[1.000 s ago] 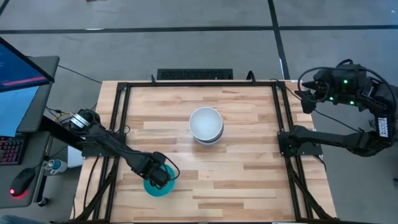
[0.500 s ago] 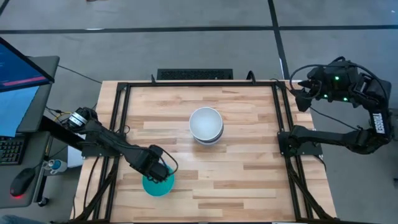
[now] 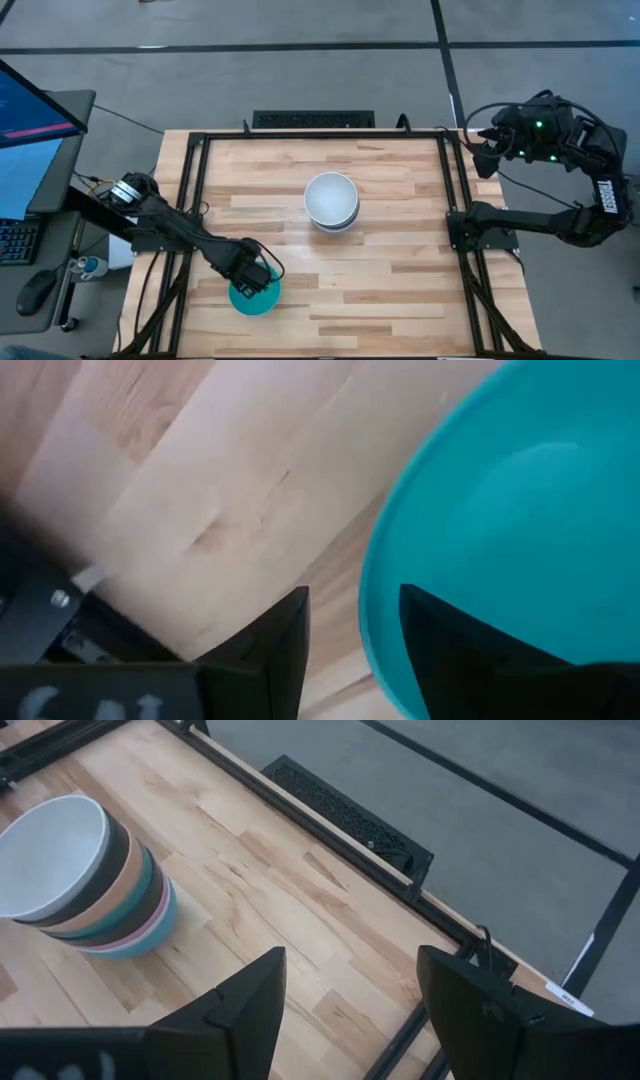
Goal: Nest bowls inside each other
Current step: Stack the blue bowl on top of the gray bowls
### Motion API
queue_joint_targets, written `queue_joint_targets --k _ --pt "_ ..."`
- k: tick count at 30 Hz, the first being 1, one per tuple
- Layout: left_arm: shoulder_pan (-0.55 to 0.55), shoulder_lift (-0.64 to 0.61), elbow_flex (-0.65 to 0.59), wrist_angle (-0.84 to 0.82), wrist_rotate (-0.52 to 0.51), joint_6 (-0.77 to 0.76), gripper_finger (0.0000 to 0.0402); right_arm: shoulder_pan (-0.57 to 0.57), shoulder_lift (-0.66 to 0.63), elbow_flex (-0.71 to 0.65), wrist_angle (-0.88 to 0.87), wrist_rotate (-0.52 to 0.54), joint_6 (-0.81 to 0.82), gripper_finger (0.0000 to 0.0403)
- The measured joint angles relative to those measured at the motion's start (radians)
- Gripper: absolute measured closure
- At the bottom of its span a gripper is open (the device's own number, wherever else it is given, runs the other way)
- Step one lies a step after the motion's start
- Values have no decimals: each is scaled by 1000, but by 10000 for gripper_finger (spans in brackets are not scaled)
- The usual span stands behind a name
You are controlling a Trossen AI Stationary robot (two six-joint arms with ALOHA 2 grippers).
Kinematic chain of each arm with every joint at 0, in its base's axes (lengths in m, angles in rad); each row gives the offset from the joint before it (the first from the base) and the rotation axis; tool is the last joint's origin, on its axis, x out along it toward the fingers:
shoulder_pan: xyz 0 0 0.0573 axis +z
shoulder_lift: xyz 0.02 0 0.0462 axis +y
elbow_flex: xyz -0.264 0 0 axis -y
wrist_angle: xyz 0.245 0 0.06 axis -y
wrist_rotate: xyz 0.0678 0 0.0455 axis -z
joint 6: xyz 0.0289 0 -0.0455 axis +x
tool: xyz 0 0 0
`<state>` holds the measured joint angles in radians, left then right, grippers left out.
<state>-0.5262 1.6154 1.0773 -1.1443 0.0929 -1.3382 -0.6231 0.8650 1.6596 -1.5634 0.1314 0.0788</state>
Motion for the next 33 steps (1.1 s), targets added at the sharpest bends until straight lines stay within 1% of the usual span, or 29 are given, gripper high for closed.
queue_joint_targets --k 5,7,10,15,18,20,22,25,27,30,32,33 --pt "0 0 -64 94 19 18 258 0 0 0 0 0 13 152" --pt "0 0 -82 136 24 17 270 0 0 0 0 0 19 152" --pt "1 0 -88 139 24 13 299 0 0 0 0 0 19 152" --pt "13 -1 -47 122 27 43 384 0 5 0 0 0 18 152" --pt "32 0 -7 101 35 55 396 0 11 0 7 0 2 152" --pt "53 0 41 61 44 48 398 0 13 0 7 0 -1 152" --pt "92 2 129 0 50 66 399 0 18 0 8 0 -8 152" --pt "164 2 326 -112 26 123 400 0 26 0 9 0 -18 152" --pt "223 2 472 -197 -35 148 400 0 26 0 11 0 -28 152" --pt "320 1 700 -260 -166 208 401 1 25 0 25 -1 -34 152" --pt "392 2 811 -292 -225 259 401 1 24 0 33 -4 -35 152" --pt "430 4 851 -307 -238 282 401 1 23 0 33 -5 -34 152"
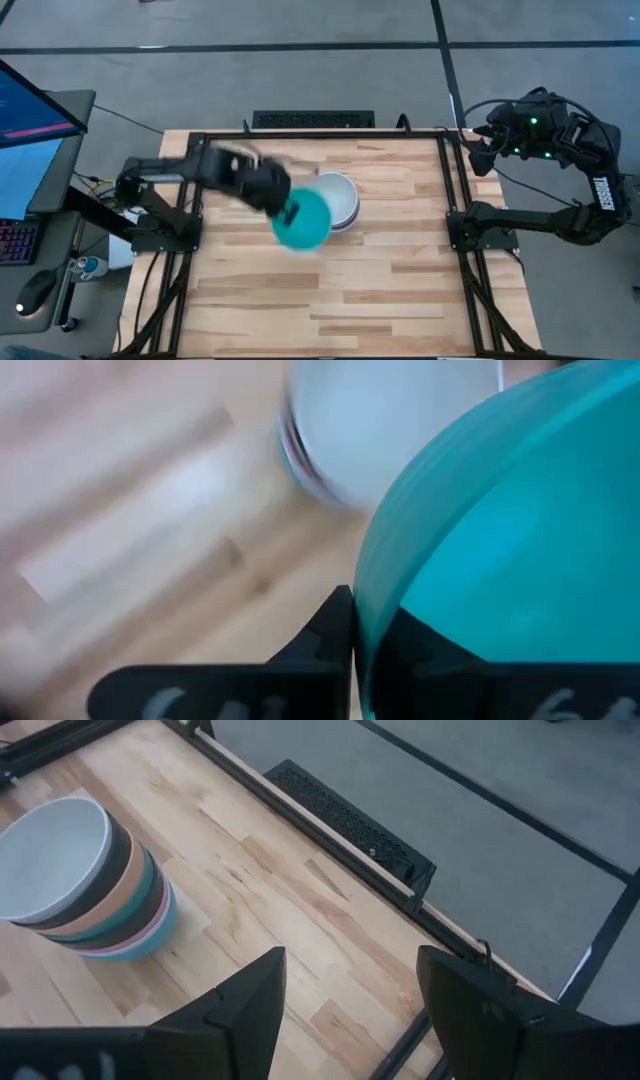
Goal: Nest bowls inside each other
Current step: Stack the blue bowl on top of the gray bowls
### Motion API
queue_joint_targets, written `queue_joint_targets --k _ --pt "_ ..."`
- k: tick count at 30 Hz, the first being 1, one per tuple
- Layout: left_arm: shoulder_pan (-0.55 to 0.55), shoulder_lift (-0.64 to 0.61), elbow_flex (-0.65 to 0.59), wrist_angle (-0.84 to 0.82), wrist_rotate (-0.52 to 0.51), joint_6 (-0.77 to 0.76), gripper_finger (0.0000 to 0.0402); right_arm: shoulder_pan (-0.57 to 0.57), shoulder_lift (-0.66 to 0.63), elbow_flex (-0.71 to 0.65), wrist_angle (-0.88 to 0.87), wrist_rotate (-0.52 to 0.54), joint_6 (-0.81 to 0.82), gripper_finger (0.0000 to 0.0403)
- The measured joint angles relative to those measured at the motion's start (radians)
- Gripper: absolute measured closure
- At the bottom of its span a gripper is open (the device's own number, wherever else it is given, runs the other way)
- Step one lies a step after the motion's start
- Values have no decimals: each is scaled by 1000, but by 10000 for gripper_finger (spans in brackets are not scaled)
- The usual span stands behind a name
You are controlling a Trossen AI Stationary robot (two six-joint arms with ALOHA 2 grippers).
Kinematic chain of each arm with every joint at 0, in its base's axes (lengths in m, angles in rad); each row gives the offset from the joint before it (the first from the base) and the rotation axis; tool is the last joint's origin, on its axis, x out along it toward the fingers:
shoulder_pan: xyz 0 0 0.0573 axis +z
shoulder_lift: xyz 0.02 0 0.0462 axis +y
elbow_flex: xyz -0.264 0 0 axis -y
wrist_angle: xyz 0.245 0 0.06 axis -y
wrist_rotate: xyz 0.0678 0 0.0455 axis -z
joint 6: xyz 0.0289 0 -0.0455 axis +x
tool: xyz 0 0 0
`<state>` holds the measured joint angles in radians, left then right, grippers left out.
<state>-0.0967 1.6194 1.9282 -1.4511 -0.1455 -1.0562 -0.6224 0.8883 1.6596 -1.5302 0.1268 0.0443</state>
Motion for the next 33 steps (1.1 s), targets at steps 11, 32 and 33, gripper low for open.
queue_joint_targets --k 11,32,33 --pt "223 278 262 -2 36 285 401 0 -35 0 -4 -3 10 152" --pt "289 495 400 -118 123 440 401 0 -77 0 -6 1 12 152" --pt "292 495 387 -110 148 439 401 0 -77 0 -5 1 11 152"
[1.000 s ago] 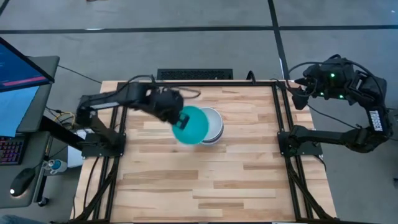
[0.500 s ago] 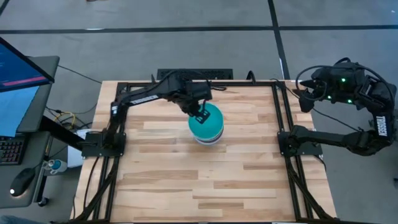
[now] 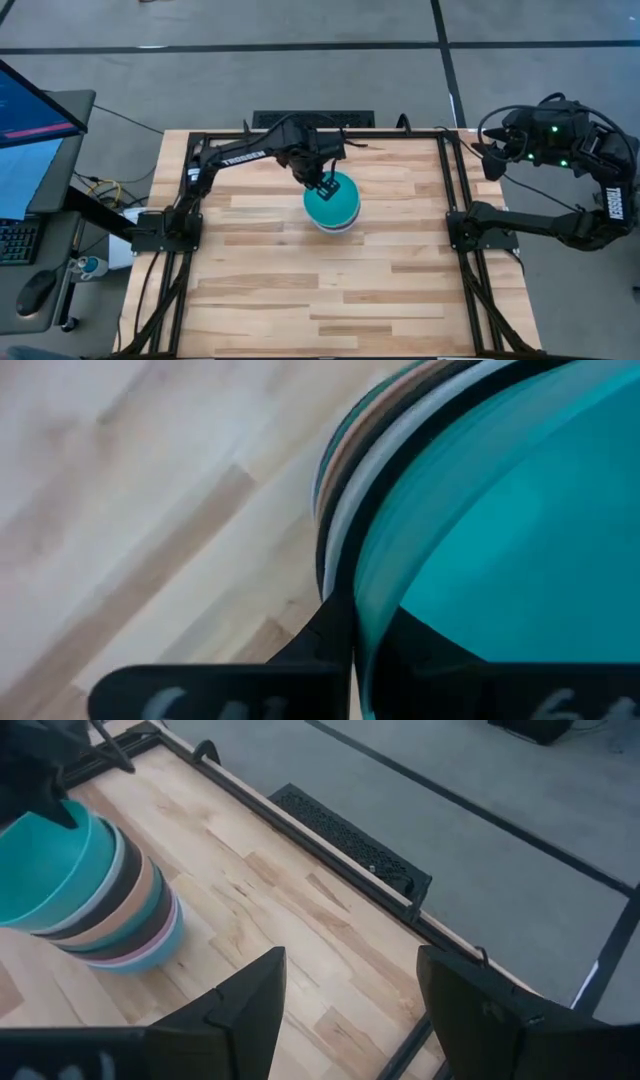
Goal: Nest bowls inside each other
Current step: Stack the blue bowl on top of the gray bowls
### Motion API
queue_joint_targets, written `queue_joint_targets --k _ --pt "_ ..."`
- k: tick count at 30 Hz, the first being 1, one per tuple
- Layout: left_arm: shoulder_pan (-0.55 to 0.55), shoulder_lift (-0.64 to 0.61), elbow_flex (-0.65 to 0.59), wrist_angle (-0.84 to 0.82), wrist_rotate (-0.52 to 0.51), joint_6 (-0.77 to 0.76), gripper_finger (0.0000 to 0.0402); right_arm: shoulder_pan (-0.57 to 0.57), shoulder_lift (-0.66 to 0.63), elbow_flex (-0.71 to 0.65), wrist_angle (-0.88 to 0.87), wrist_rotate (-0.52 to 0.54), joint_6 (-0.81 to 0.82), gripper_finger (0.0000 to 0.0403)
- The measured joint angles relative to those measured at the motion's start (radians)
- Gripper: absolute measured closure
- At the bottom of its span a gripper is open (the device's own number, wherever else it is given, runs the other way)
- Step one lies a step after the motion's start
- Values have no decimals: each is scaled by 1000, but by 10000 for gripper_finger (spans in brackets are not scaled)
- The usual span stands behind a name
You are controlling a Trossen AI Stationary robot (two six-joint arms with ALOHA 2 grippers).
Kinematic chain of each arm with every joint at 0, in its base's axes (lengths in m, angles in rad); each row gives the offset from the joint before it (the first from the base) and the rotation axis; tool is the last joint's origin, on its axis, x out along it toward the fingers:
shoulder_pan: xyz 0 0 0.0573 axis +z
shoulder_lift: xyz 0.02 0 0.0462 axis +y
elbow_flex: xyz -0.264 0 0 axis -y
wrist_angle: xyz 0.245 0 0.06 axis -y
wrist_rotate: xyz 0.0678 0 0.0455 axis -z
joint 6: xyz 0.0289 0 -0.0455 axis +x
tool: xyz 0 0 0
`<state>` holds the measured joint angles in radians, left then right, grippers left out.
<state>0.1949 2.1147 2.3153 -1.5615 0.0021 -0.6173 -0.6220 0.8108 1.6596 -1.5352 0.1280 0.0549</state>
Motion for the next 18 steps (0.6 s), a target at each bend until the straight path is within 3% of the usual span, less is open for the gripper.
queue_joint_targets --k 11,18 --pt "-10 -3 -43 5 42 -16 369 0 0 0 2 0 -10 152" --pt "-29 -3 42 1 20 -36 326 0 0 0 2 0 -10 152"
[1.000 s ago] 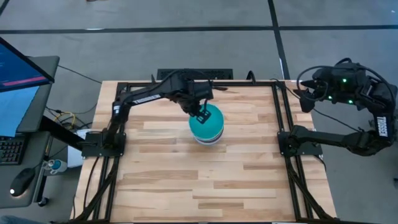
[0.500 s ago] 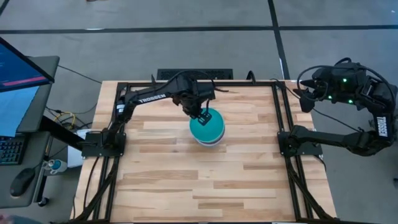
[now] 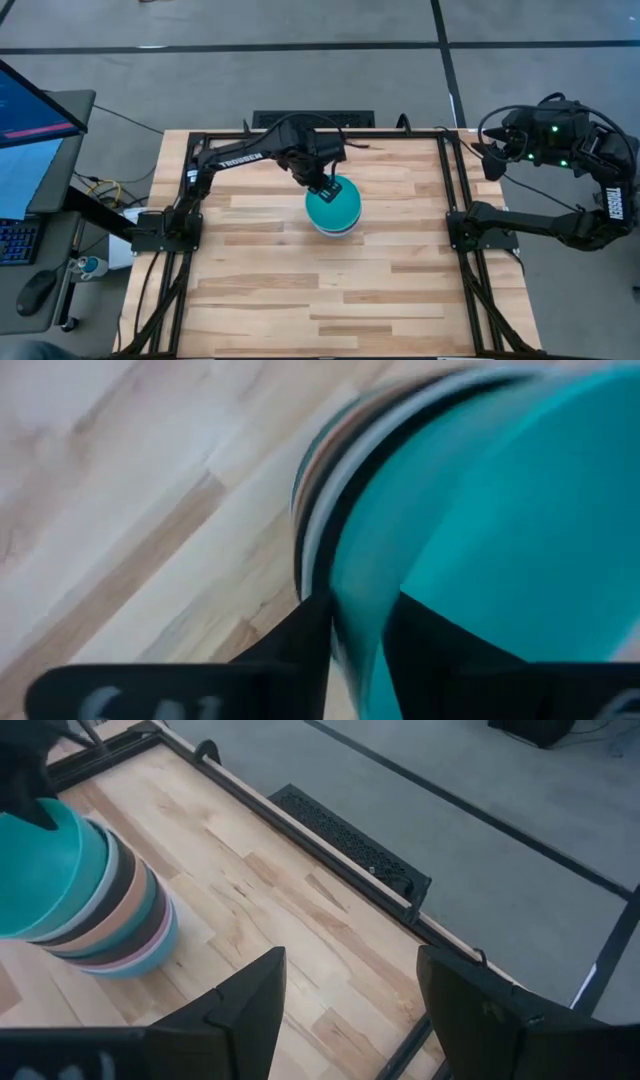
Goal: Nest bowls inside each other
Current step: Stack the blue bowl on top of the gray bowls, then return to Home Position
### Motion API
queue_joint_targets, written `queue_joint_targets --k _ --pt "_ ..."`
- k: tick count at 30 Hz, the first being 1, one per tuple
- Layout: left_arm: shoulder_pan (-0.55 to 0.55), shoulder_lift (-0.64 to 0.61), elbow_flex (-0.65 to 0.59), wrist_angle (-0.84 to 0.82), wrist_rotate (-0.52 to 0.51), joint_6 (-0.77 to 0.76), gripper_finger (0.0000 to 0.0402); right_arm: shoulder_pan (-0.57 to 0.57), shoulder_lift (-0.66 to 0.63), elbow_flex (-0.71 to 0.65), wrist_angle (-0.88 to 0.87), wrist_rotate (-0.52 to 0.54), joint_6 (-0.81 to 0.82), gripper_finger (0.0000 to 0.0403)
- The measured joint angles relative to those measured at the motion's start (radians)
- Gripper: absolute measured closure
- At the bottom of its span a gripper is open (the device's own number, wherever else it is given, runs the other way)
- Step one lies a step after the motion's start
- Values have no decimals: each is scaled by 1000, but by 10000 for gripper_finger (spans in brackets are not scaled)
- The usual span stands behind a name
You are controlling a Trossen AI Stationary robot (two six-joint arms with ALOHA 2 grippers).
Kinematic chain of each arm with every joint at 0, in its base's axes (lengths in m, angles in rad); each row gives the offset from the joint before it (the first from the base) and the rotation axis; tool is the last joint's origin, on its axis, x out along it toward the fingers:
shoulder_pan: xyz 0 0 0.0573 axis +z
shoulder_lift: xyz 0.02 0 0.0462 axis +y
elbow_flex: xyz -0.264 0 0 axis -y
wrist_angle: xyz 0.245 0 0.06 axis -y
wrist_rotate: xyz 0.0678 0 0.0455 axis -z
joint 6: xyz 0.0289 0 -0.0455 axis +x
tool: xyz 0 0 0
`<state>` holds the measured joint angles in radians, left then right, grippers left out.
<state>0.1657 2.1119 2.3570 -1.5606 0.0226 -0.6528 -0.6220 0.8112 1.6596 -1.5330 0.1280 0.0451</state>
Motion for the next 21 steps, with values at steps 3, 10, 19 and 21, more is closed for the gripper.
queue_joint_targets --k 3,10,19,21 --pt "-3 -33 -17 28 -20 -7 311 0 0 0 0 0 0 152" --pt "2 -50 -17 -10 -80 -1 288 0 2 0 0 0 13 152" --pt "-21 -97 -127 -14 -339 25 285 3 8 -178 30 -82 67 152" --pt "-24 -130 -130 -9 -393 23 285 14 8 -235 81 -103 64 152"
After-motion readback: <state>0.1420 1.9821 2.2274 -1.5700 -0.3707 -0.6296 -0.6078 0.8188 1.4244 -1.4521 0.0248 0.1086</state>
